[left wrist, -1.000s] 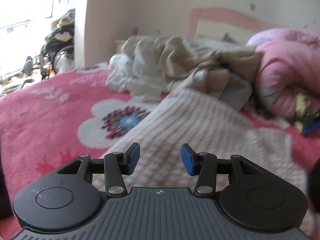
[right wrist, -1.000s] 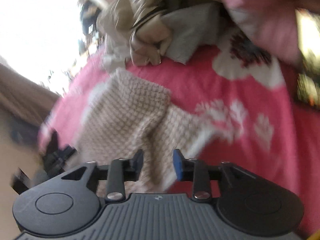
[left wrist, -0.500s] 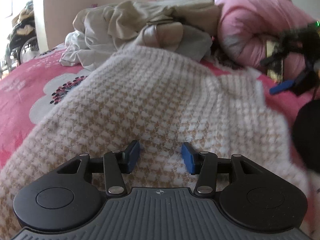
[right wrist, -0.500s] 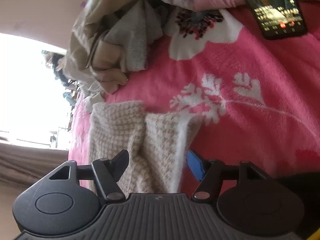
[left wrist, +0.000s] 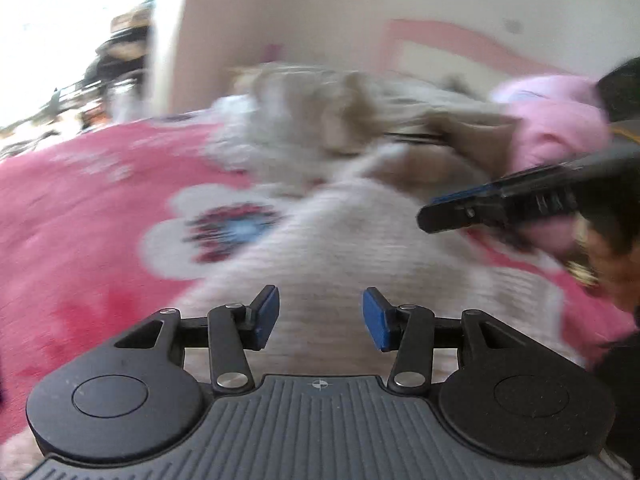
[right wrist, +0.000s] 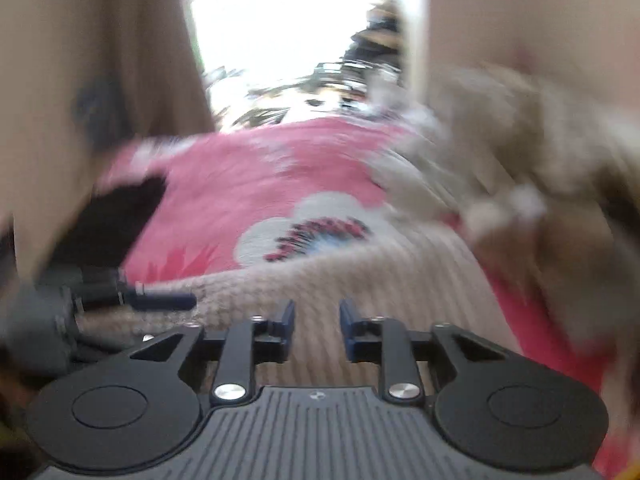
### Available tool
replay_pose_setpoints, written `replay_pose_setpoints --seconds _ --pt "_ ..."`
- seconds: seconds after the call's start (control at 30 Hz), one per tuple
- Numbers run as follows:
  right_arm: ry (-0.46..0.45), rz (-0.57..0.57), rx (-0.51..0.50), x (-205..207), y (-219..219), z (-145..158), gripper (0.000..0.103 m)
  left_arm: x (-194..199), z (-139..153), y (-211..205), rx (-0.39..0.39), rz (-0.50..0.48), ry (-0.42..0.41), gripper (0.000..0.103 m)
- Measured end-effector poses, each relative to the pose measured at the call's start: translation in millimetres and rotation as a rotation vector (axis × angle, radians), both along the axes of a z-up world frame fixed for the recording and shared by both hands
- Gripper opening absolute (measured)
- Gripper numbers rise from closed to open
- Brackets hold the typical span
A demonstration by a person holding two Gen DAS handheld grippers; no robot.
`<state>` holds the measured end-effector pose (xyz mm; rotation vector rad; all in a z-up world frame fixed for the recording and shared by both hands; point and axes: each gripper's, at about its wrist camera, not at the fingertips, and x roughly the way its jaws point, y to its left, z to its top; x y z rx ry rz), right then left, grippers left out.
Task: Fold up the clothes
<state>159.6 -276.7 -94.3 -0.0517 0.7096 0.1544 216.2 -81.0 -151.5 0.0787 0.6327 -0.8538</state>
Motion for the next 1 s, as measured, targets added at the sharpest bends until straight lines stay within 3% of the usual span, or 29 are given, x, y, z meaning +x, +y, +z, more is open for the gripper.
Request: replay_pose_setpoints --seconds 0.07,0.23,0.33,0.4,0.57,0.6,0.67,0.73,0.87,0.93,1.0 --pt "0.023 0.081 -0.098 25 26 -9 0.005 14 -15 -3 0.104 0.046 0.038 0.045" --pt "0.201 0.194 -0.267 69 55 -64 0.0 19 -16 -3 0.11 0.041 0.097 0.046" --pt "0.232 0.159 -0.232 80 53 -76 0.001 20 -19 -3 0.129 0.038 0.087 0.046" --pt "0.264 0.159 -0.208 86 51 -69 0.0 19 -19 -3 0.134 0.035 0.077 0.046" --pt "0.203 0.195 -0.107 94 48 -15 0.0 16 -16 4 0.119 0.033 0.087 0.046" --pt "0.212 0.205 -0.099 101 52 -17 0.0 15 -16 2 0.127 0.032 0.079 0.046" --pt "0.318 0.199 -0.122 121 61 -49 0.0 13 -16 0 0.139 0.03 0.067 0.046" --pt "0.298 0.223 -0.227 124 74 -79 0.001 14 -19 0 0.15 0.031 0.07 0.046" --pt "0.32 0.202 -0.234 131 78 -61 0.0 18 -17 4 0.127 0.031 0.086 0.046" --pt "0.285 0.195 -0.17 127 72 -43 0.0 17 -16 6 0.121 0.027 0.088 0.046" --pt "0.303 0.179 -0.119 126 66 -52 0.0 16 -16 6 0.122 0.024 0.084 0.046"
